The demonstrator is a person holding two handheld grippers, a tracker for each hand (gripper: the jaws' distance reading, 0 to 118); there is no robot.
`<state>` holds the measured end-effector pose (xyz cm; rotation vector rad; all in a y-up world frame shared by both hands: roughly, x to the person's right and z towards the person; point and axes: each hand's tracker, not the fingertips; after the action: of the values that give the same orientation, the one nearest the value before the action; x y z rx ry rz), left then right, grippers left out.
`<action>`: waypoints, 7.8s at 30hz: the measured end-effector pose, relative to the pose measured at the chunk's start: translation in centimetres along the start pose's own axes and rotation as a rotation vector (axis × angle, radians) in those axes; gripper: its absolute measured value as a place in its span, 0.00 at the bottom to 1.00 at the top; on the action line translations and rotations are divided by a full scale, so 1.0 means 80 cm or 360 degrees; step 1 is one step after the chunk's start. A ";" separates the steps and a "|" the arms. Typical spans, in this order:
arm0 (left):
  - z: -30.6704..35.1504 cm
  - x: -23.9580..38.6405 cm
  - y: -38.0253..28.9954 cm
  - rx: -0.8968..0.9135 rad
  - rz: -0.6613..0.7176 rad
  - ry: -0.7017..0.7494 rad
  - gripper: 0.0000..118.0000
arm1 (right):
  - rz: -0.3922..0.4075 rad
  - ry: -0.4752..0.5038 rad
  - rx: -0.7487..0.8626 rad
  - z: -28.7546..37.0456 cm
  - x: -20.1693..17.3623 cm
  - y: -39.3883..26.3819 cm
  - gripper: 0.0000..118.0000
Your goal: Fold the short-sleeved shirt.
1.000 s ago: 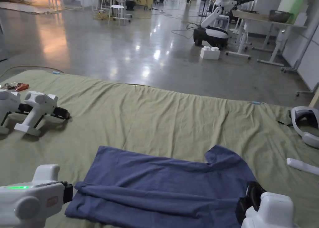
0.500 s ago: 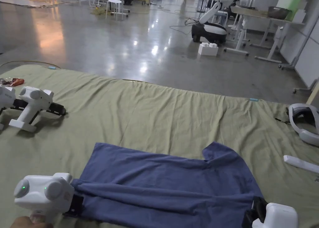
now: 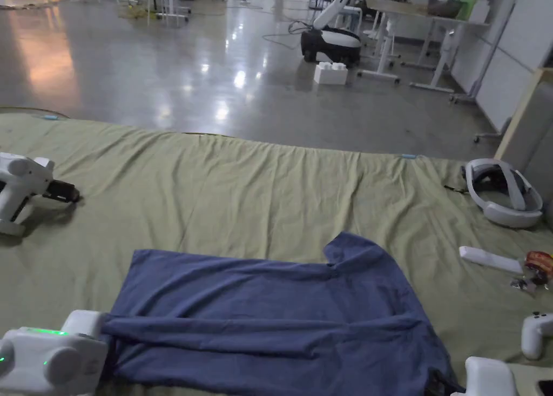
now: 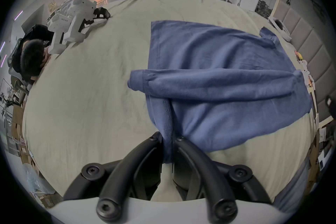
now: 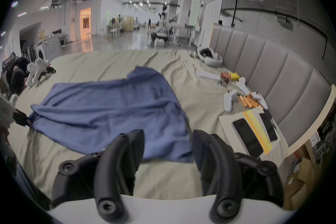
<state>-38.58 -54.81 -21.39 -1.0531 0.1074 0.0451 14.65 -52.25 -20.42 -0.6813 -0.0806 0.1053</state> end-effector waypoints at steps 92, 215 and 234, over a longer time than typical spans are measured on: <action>0.200 0.086 -0.011 0.1554 0.0113 0.0144 0.02 | -0.0115 0.0250 0.0981 0.126 -0.149 0.103 0.07; 0.154 -0.045 -0.112 0.0688 0.0227 -0.0124 0.61 | 0.0291 0.0161 0.0115 0.096 -0.012 -0.023 0.51; 0.210 0.106 -0.018 0.1587 0.0109 0.0097 0.47 | -0.0140 0.0201 0.0999 0.133 -0.123 0.089 0.21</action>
<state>-28.91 -41.08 -12.85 -0.0542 0.1944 0.0160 3.24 -41.35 -17.10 -0.0564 0.0444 -0.0006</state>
